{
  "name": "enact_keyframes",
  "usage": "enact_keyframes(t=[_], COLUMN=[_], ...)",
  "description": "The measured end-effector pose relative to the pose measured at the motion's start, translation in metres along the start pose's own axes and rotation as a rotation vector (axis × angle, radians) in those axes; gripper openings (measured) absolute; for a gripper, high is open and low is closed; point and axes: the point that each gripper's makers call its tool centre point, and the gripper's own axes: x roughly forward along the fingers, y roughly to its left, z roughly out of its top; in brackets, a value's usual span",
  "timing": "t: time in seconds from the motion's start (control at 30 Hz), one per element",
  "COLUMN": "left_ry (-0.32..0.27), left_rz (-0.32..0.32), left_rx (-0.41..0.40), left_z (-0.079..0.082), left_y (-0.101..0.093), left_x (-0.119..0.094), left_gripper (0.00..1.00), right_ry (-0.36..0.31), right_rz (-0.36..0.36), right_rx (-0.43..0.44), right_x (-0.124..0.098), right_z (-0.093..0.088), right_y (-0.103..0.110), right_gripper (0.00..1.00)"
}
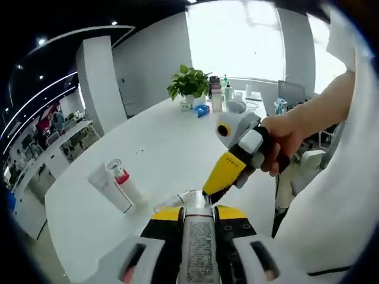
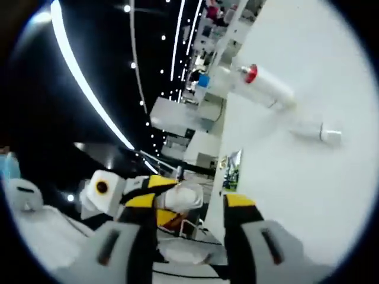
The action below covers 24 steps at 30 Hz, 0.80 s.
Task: Arrange the skincare products in the storage area until every visible bottle or jar stands upright without overlapping.
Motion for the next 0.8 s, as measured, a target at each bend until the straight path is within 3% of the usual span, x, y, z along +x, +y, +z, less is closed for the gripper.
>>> enact_keyframes(t=[0.13,0.37,0.57,0.6,0.77,0.8], left_ry=[-0.04,-0.073,-0.052,-0.028,-0.041,-0.041], left_rz=[-0.014,-0.023,-0.014,-0.004,0.016,0.018], left_rx=[-0.015,-0.055,-0.025,-0.01,-0.02,-0.032], left_z=[0.009,0.005,-0.008,-0.016,-0.02,-0.021], left_y=[-0.004,-0.008,-0.015,-0.017,-0.013,-0.012], left_x=[-0.003,-0.004,0.0,0.001,-0.002,-0.003], left_gripper=[0.17,0.18,0.2,0.2,0.23,0.26], right_ry=[-0.031,-0.007,0.06,0.1,0.142,0.155], right_rz=[0.072,0.081,0.011,-0.02,-0.008,0.0], right_rx=[0.047,0.023,-0.145,-0.227,-0.371,-0.436], right_x=[0.005,0.002,0.001,0.003,0.005,0.004], right_z=[0.005,0.005,-0.004,-0.007,-0.002,0.003], right_y=[0.013,0.019,0.015,0.013,0.026,0.033], right_gripper=[0.21,0.18,0.16,0.16,0.16,0.16])
